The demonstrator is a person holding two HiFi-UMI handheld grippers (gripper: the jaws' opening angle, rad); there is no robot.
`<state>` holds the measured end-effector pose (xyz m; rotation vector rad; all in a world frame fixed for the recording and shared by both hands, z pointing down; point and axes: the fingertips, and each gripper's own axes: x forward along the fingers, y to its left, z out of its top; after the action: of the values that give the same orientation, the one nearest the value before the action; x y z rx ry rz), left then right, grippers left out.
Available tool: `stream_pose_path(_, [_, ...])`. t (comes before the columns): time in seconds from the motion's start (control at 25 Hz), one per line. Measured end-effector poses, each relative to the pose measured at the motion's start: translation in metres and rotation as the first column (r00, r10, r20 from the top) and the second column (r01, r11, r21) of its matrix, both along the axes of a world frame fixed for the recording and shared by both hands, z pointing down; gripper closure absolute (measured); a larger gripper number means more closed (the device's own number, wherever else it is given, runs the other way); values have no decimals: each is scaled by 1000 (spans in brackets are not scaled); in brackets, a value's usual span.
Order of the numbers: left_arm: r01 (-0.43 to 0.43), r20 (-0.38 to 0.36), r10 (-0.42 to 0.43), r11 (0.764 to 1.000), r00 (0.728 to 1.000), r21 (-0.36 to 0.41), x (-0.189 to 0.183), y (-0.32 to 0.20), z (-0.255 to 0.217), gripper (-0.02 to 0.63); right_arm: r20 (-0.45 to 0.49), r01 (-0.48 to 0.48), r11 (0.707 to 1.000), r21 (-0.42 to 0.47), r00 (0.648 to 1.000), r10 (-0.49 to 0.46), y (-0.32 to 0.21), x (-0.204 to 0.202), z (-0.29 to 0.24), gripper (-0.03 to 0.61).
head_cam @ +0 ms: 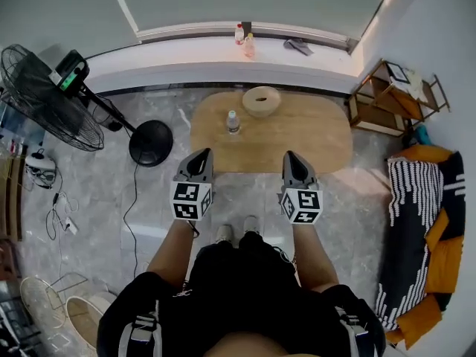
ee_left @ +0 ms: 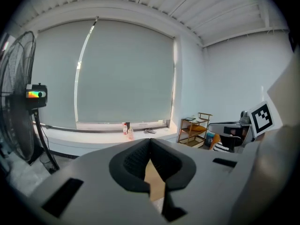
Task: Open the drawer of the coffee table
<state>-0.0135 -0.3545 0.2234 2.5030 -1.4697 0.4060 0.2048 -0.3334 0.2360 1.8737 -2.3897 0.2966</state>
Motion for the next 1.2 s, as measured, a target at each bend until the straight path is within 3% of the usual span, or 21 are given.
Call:
stream_pose_path(0.24, [47, 2, -47, 996, 999, -71, 27, -9, 66, 595, 7, 78, 991, -110, 997, -78, -23, 18, 75, 561])
stream_pose_path(0.52, [63, -6, -65, 988, 998, -143, 17, -15, 149, 595, 37, 117, 977, -180, 993, -112, -30, 11, 157, 561])
stream_pose_path(0.84, [67, 4, -67, 993, 998, -97, -23, 4, 256, 595, 68, 132, 977, -169, 990, -123, -3, -21, 264, 561])
stream_pose_path(1.04, [81, 24, -80, 995, 997, -59, -60, 38, 367, 595, 50, 136, 982, -132, 990, -131, 27, -43, 379, 561])
stream_pose_path(1.2, [92, -28, -93, 995, 995, -41, -75, 58, 467, 595, 64, 123, 988, -94, 991, -117, 44, -40, 479, 561])
